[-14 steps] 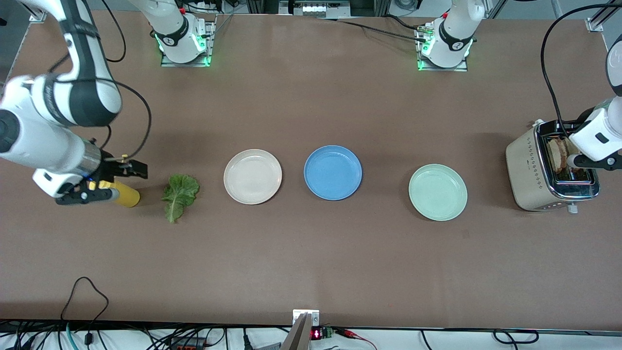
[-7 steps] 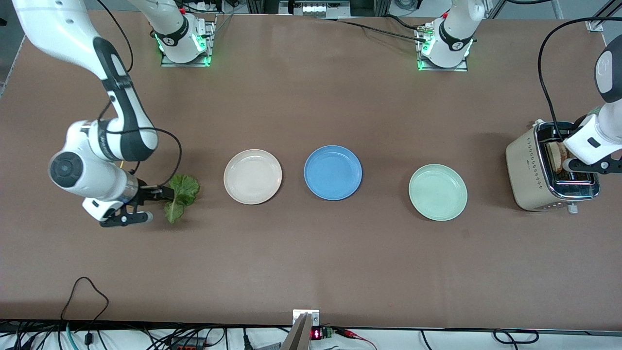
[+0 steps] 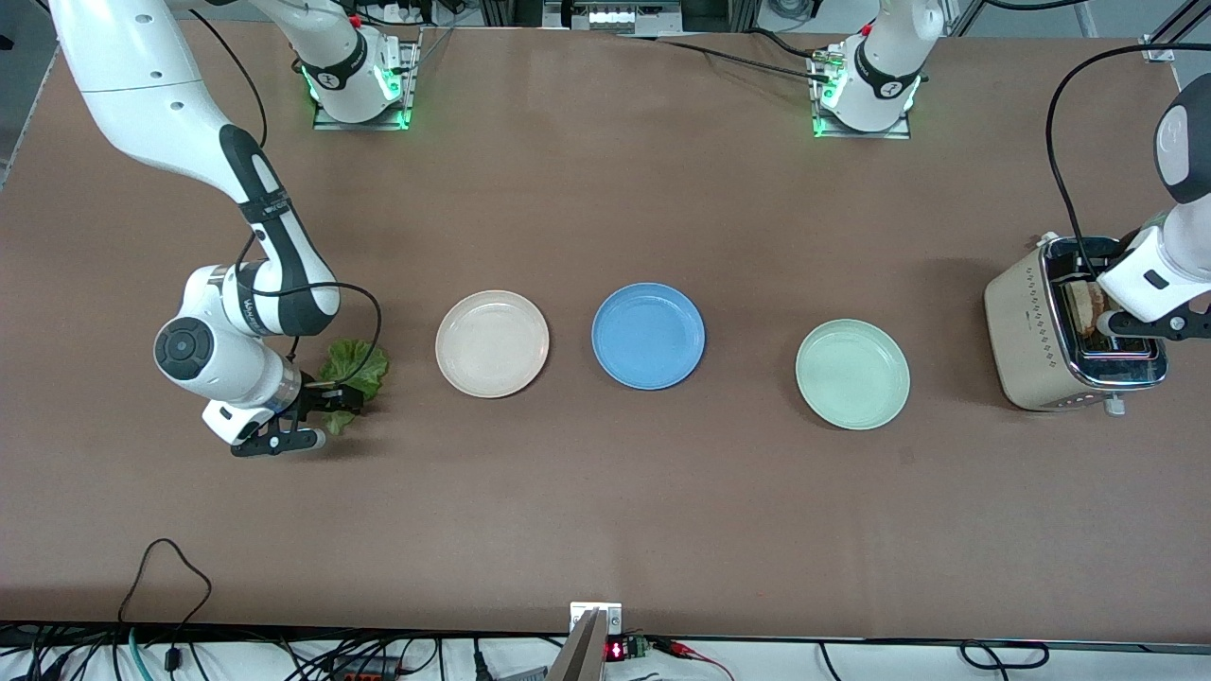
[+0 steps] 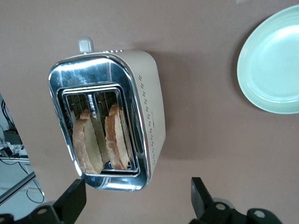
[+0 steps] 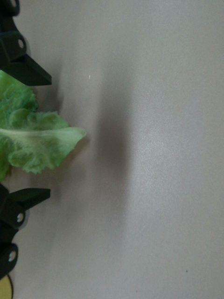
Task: Make sandwich in blue plate with both arms
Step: 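Reach the right gripper to the lettuce while the left gripper reaches the toaster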
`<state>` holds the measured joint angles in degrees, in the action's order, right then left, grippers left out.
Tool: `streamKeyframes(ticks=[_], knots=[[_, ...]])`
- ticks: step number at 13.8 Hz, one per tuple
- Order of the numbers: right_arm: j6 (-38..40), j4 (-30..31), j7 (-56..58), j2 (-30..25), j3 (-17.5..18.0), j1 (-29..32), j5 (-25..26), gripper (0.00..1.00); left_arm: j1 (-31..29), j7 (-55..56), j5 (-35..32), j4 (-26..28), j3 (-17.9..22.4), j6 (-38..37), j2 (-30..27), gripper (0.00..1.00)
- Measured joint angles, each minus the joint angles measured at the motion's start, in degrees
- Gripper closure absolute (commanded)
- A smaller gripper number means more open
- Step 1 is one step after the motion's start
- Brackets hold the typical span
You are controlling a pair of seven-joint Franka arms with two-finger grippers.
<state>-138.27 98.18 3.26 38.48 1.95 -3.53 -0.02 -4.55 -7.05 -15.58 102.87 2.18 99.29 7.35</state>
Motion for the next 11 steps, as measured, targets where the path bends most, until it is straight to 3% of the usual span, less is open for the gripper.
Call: streamKeyframes(ticks=[5, 6, 8, 9, 11], knots=[[0.0, -0.1, 0.0, 0.1, 0.0, -0.2, 0.0, 0.68, -2.0, 0.0, -4.0, 6.0, 0.1, 9.3, -0.2, 0.04], [0.0, -0.1, 0.0, 0.1, 0.0, -0.2, 0.0, 0.75, -2.4, 0.0, -4.5, 6.8, 0.1, 11.1, -0.2, 0.08], [0.0, -0.1, 0.0, 0.3, 0.0, -0.2, 0.0, 0.92, -4.0, 0.0, -4.7, 10.2, 0.1, 17.5, -0.3, 0.30], [0.0, -0.1, 0.0, 0.3, 0.0, -0.2, 0.0, 0.98, -5.1, 0.0, -4.7, 12.1, 0.1, 20.1, -0.3, 0.33], [0.0, -0.1, 0.0, 0.4, 0.0, -0.1, 0.0, 1.00, -6.7, 0.0, -4.7, 14.5, 0.2, 22.2, -0.4, 0.41]])
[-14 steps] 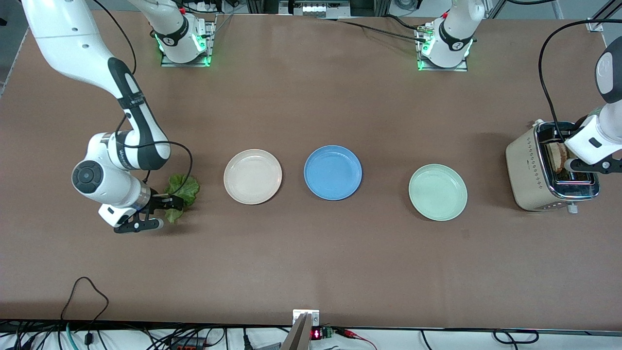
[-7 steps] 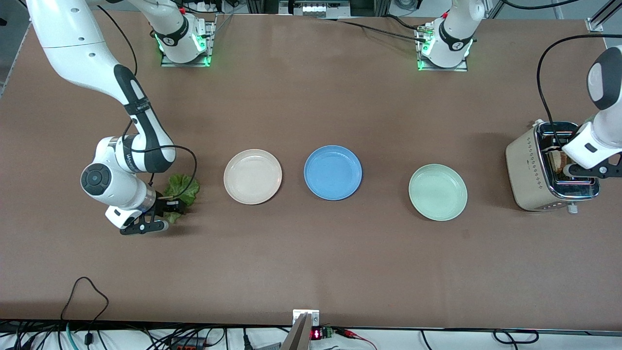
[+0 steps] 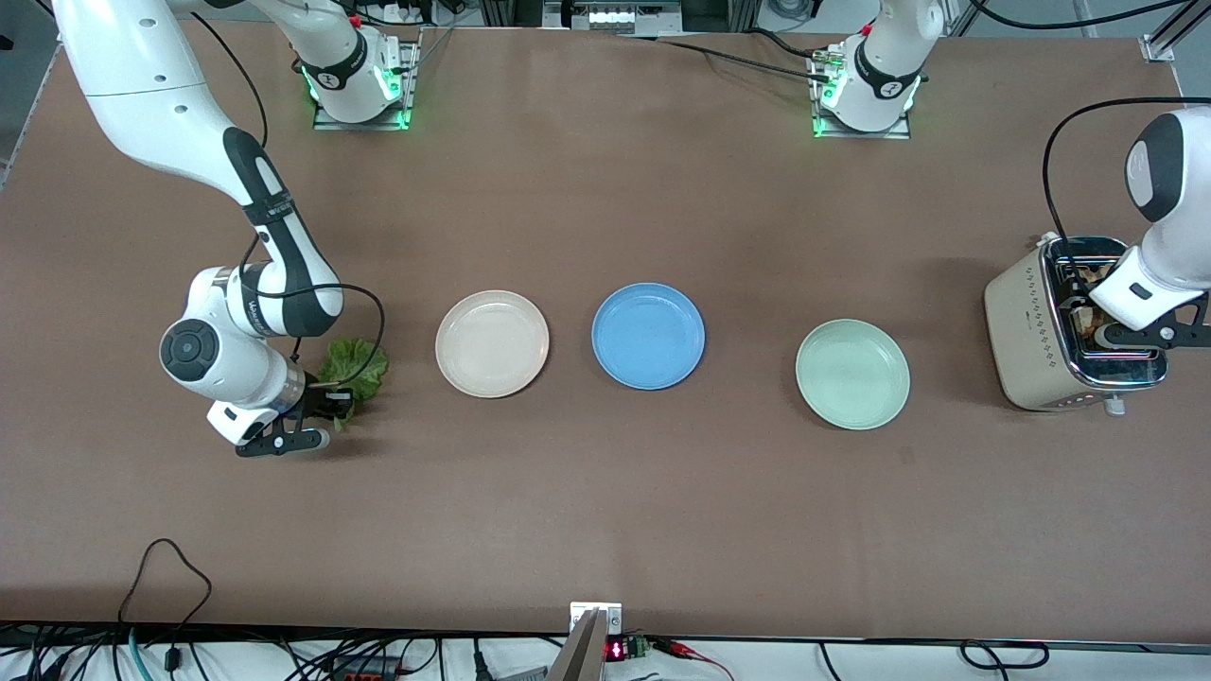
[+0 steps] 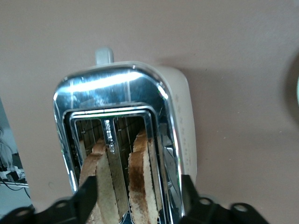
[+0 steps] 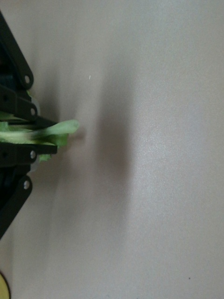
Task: Make sandwich in blue plate with both arms
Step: 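Reach the right gripper to the lettuce while the left gripper reaches the toaster, then lift the lettuce with the right gripper while the left gripper lifts bread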
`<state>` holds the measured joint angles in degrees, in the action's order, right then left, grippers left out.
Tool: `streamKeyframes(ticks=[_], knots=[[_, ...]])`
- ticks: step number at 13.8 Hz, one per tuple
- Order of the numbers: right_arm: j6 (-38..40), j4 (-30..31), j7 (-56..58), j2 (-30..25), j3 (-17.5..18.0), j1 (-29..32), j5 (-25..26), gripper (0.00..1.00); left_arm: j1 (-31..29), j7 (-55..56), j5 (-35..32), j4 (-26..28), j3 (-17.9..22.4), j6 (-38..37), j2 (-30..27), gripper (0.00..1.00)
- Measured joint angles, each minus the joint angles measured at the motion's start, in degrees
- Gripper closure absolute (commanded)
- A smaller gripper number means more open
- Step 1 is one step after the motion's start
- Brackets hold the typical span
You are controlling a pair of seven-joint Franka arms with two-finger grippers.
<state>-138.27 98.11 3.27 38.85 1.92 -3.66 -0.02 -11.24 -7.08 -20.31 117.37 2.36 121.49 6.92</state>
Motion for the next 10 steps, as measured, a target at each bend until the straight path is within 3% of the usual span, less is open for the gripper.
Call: streamKeyframes(ticks=[3, 5, 10], knots=[[0.0, -0.4, 0.0, 0.0, 0.0, 0.1, 0.0, 1.00, -0.2, 0.0, 0.0, 2.2, 0.0, 0.6, -0.7, 0.69], [0.5, -1.0, 0.1, -0.3, 0.0, 0.1, 0.0, 1.00, -0.2, 0.0, 0.0, 3.0, 0.0, 0.7, -1.1, 0.99], [7.3, -3.6, 2.2, -3.4, 0.1, -0.3, 0.0, 1.00, -0.9, -0.1, 0.0, 3.2, 0.0, 0.7, -1.7, 0.99]])
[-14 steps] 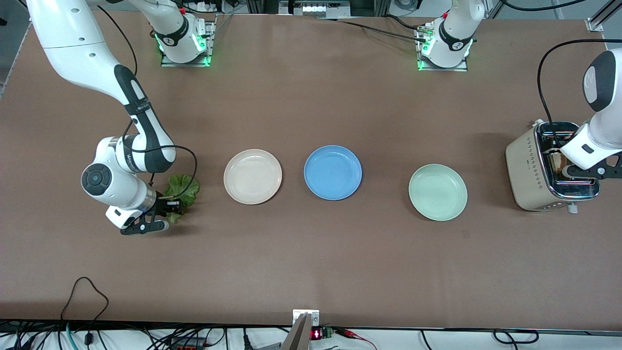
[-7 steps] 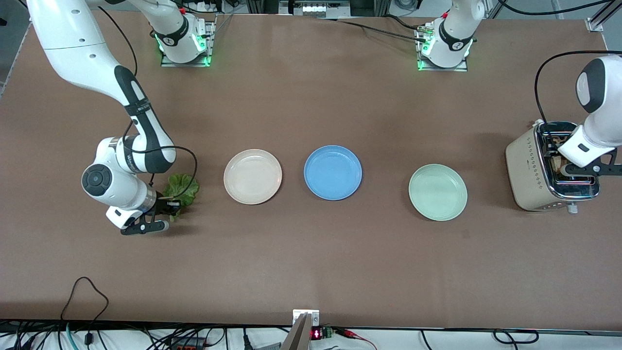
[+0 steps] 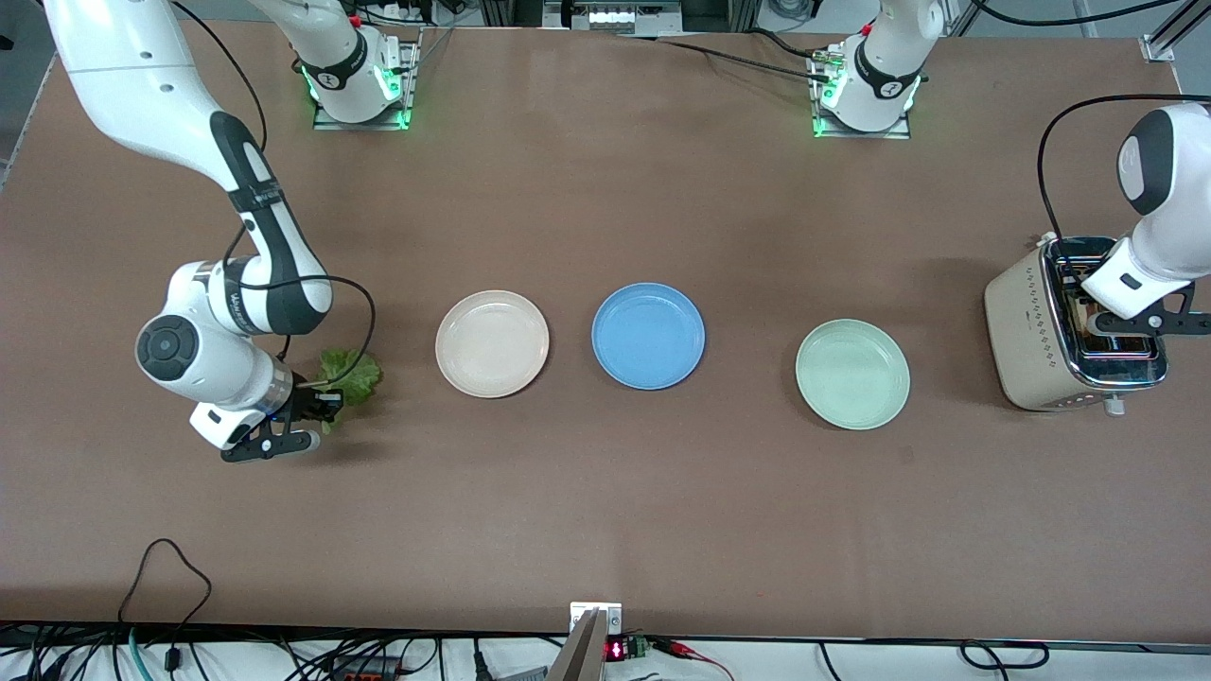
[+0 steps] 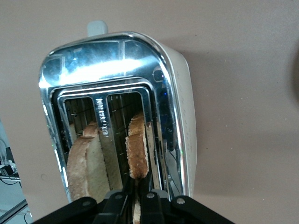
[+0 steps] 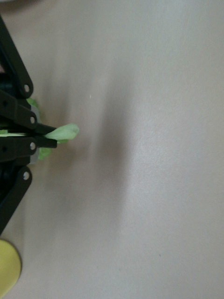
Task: Make sandwich in blue plate with both arms
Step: 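Lift the lettuce with the right gripper while the left gripper lifts bread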
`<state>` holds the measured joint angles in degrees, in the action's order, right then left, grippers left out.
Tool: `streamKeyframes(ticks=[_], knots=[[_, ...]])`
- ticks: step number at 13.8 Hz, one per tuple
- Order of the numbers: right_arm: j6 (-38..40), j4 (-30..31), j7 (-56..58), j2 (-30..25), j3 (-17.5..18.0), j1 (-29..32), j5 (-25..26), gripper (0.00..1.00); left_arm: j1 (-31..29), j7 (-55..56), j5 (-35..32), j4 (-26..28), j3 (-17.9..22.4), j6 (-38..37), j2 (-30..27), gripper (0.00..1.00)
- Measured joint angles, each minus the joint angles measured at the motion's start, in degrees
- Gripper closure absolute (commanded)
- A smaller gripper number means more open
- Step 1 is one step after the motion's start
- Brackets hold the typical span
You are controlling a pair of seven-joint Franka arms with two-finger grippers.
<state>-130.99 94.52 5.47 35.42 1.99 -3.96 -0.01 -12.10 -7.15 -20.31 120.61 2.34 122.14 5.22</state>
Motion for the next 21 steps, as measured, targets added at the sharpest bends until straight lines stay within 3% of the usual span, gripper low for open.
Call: streamKeyframes(ticks=[5, 7, 11, 15, 17, 21], knots=[[7.1, -2.5, 2.1, -3.3, 0.2, -0.4, 0.0, 1.00, -0.1, 0.0, 0.0, -0.3, -0.1, -0.7, -1.9, 0.99], [10.4, -3.8, 3.6, -4.4, 0.2, -1.0, 0.0, 1.00, 0.0, -0.2, 0.0, -2.8, -1.2, -4.0, -2.5, 0.99], [15.3, -5.6, 6.3, -7.4, 1.0, -1.3, 0.0, 1.00, 0.4, -0.1, 0.0, -9.9, -7.3, -15.6, -3.0, 0.99], [18.3, -6.0, 7.7, -10.3, 2.7, -1.6, 0.0, 1.00, 0.1, -0.1, 0.0, -10.8, -8.1, -16.2, -2.9, 0.99], [19.5, -6.1, 8.6, -11.4, 3.7, -1.8, 0.0, 1.00, 0.6, -0.4, 0.0, -13.8, -9.0, -17.3, -2.5, 0.99], [20.2, -6.2, 8.7, -13.4, 5.0, -3.1, 0.0, 1.00, 2.6, 0.5, 1.9, -18.7, -16.5, -24.1, -1.8, 0.99]])
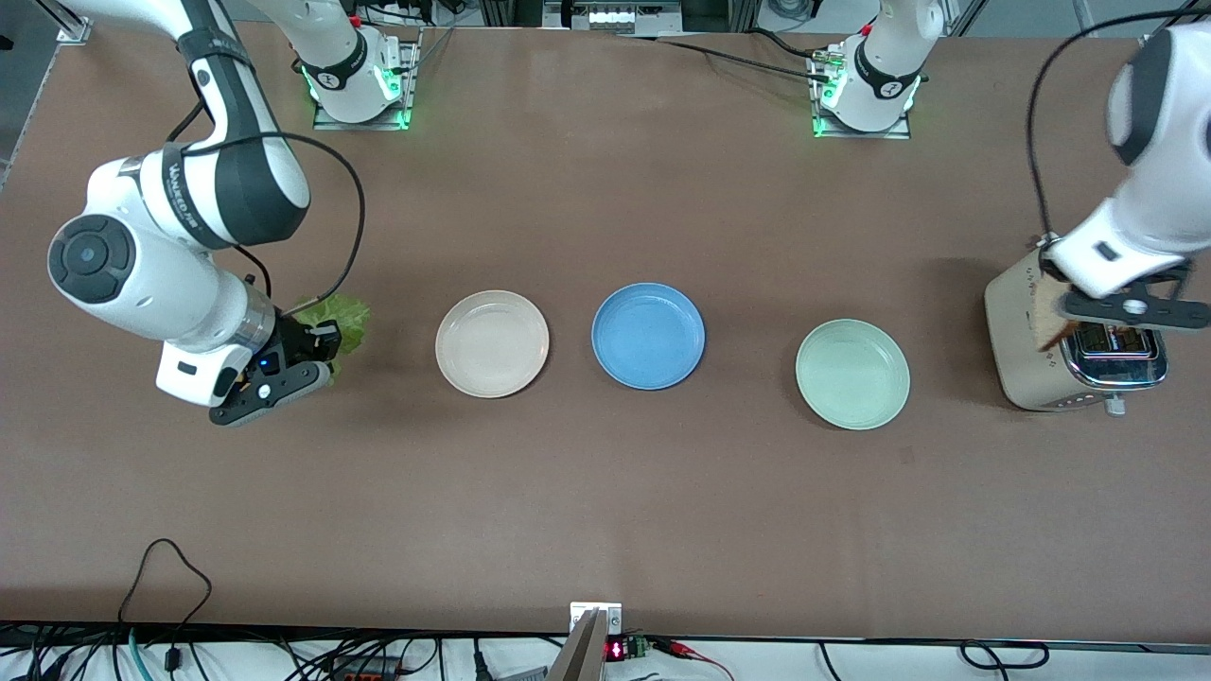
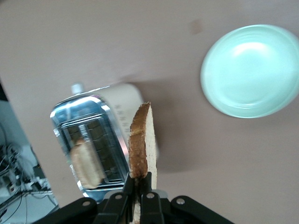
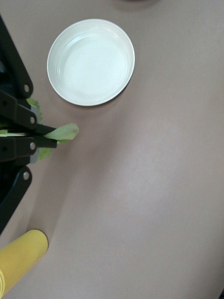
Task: Make sandwich in blue plate with both arms
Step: 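Lift the lettuce with the right gripper while the left gripper lifts bread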
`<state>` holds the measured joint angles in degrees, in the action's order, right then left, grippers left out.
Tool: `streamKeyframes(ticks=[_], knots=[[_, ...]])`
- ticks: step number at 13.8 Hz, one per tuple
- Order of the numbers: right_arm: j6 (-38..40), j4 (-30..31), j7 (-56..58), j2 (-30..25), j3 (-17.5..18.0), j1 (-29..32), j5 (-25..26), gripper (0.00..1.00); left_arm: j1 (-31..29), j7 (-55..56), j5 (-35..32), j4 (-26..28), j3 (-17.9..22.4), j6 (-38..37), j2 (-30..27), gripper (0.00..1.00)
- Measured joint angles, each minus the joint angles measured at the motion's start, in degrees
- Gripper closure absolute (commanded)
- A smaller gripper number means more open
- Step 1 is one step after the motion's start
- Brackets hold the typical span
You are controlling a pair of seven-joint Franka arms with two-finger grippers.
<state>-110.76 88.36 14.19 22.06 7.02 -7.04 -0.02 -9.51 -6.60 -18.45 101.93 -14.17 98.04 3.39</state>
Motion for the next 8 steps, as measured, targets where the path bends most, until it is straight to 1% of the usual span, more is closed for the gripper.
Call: streamKeyframes(ticks=[1, 5, 6, 8], knots=[[0.0, 0.0, 0.0, -0.3, 0.0, -0.5, 0.0, 1.00, 0.2, 0.4, 0.8, -0.7, -0.8, -0.7, 0.0, 0.99], [0.0, -0.7, 0.1, -0.7, 0.2, -2.2, 0.0, 1.00, -0.2, 0.5, 2.0, -1.4, -0.8, -1.1, 2.1, 0.99], [0.0, -1.1, 0.1, -0.7, 0.3, -2.8, 0.0, 1.00, 0.1, 0.5, 3.9, -1.8, -1.4, -1.0, 2.6, 0.99], [0.0, -1.8, 0.1, -0.7, 0.3, -3.7, -0.2, 1.00, 1.2, 1.3, 13.1, -2.5, -2.7, -0.3, 2.9, 0.99]])
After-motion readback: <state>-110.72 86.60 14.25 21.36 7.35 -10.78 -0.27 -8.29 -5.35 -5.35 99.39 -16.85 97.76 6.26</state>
